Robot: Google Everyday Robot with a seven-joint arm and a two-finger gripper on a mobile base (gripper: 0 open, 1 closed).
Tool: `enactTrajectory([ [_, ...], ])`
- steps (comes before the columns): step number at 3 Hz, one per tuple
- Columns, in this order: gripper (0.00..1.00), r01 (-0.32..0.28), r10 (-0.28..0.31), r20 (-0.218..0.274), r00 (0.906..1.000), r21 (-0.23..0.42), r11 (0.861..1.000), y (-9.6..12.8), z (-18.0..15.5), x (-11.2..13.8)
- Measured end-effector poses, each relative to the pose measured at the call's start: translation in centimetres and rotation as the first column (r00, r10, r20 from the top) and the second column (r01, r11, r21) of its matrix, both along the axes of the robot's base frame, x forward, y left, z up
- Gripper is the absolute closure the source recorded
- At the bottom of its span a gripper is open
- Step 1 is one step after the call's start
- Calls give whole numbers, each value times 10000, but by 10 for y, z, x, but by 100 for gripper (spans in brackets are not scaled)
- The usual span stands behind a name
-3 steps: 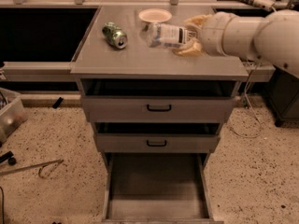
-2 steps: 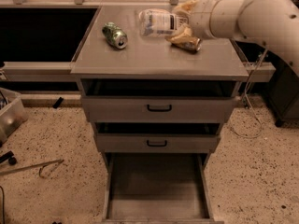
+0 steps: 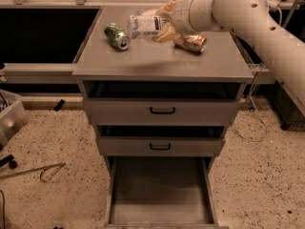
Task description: Pick blue plastic bottle from bottom drawer and place on counter
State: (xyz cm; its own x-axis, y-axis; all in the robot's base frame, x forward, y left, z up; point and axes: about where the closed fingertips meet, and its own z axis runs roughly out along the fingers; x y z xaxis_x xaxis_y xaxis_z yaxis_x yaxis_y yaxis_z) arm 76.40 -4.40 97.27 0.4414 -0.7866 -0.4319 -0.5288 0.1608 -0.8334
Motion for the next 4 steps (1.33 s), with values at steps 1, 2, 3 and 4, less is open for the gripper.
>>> enactTrajectory([
  [1, 100, -88, 54, -709, 9975, -473, 9988, 4, -29, 7],
  [2, 100, 36, -166, -1423, 9897, -914, 9958, -5, -52, 11],
  [3, 100, 151, -395, -2068, 9776, -1183, 9929, -14, -71, 11],
  [4, 100, 127, -495, -2680, 9621, -1370, 9905, -18, -92, 6],
])
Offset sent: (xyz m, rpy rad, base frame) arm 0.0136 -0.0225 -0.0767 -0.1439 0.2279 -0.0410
